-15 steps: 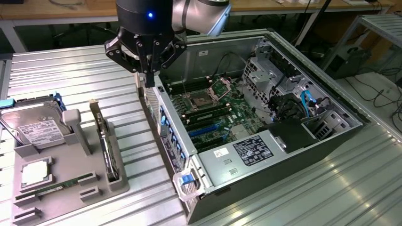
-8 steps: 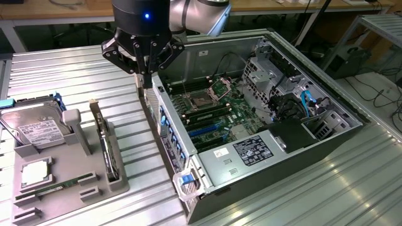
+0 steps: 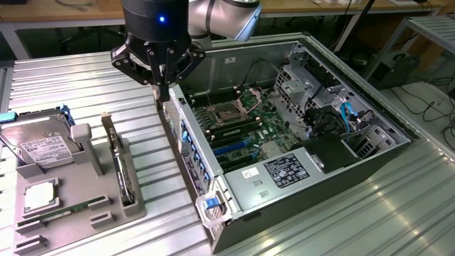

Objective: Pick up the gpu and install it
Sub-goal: 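Reach for the gpu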

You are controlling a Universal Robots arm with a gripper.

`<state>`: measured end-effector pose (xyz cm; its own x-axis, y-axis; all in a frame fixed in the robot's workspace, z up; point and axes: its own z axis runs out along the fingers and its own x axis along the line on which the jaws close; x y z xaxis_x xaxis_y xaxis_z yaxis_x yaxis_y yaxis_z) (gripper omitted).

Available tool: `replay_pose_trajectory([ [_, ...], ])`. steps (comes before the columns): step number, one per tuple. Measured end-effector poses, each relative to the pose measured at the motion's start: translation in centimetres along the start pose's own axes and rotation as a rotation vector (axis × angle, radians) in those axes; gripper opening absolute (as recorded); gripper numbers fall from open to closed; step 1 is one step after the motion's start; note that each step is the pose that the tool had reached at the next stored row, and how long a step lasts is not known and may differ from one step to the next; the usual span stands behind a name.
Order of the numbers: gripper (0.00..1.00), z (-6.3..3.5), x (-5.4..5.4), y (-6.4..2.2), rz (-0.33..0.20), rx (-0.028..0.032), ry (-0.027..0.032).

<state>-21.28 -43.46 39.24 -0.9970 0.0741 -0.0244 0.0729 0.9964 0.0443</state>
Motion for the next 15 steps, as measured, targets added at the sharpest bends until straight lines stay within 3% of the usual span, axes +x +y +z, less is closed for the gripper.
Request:
replay_pose_trajectory([
  [15, 0.11, -0.04, 1.2, -0.56, -0.001, 0.0, 0.0],
])
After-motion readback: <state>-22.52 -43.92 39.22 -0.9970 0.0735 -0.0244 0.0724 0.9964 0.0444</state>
